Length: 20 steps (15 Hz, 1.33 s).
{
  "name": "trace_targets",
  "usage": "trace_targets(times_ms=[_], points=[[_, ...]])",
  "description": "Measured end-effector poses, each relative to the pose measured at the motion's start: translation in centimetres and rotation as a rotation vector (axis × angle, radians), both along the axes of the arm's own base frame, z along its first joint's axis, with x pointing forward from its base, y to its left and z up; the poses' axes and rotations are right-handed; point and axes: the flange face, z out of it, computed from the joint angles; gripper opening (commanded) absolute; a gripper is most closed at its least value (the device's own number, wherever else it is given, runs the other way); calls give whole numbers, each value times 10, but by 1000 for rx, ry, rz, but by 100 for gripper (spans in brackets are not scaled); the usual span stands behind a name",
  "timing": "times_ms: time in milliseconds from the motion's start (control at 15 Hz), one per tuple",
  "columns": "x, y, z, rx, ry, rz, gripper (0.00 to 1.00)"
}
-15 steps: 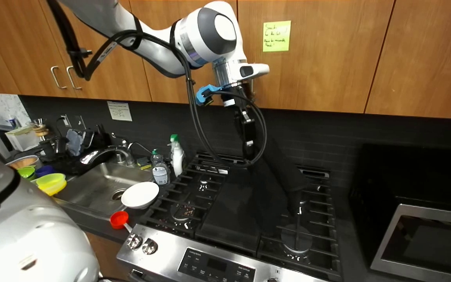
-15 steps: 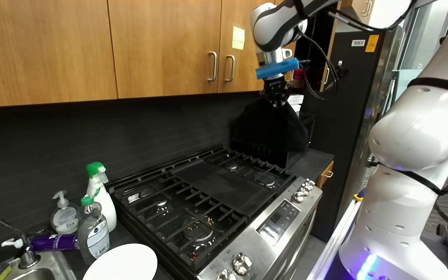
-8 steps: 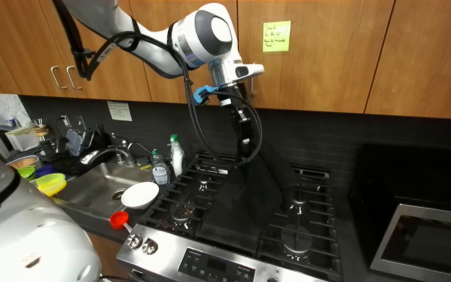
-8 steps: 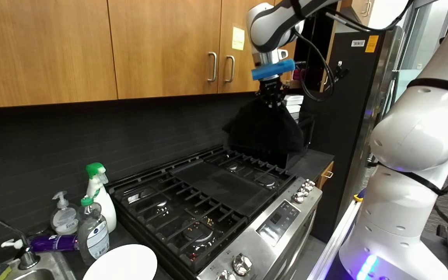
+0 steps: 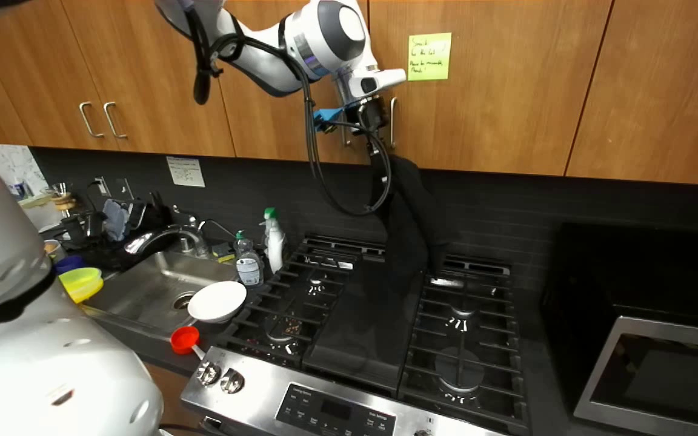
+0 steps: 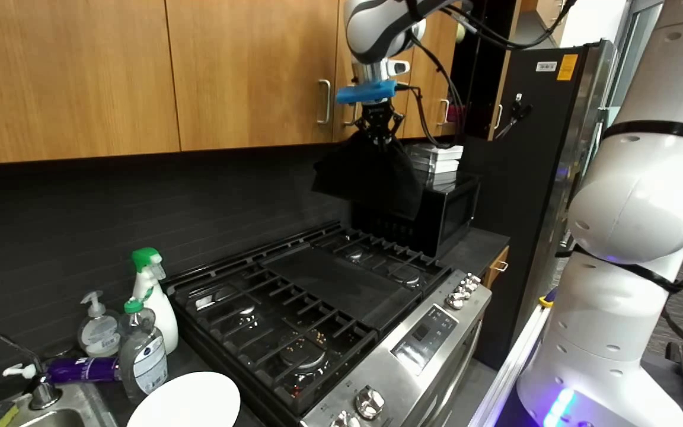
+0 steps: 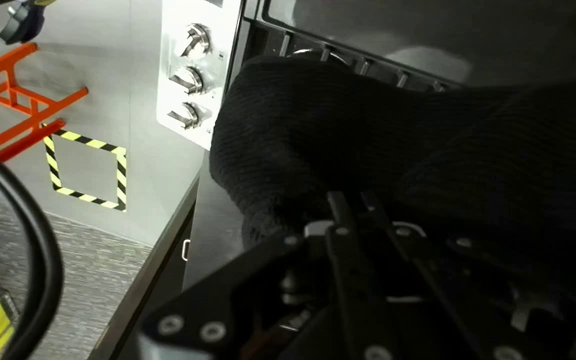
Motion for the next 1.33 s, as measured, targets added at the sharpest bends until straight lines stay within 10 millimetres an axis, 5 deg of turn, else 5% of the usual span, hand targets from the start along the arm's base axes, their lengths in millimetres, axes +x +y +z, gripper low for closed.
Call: trace_targets(times_ms=[200, 400, 733, 1067, 1333], points=[[13, -27, 2, -8, -13, -156, 2], [5, -60, 5, -15, 4, -317, 2], [-18, -150, 11, -17, -15, -540, 2], [-25, -242, -15, -2, -7, -723, 2], [-20, -296, -41, -15, 0, -813, 2]])
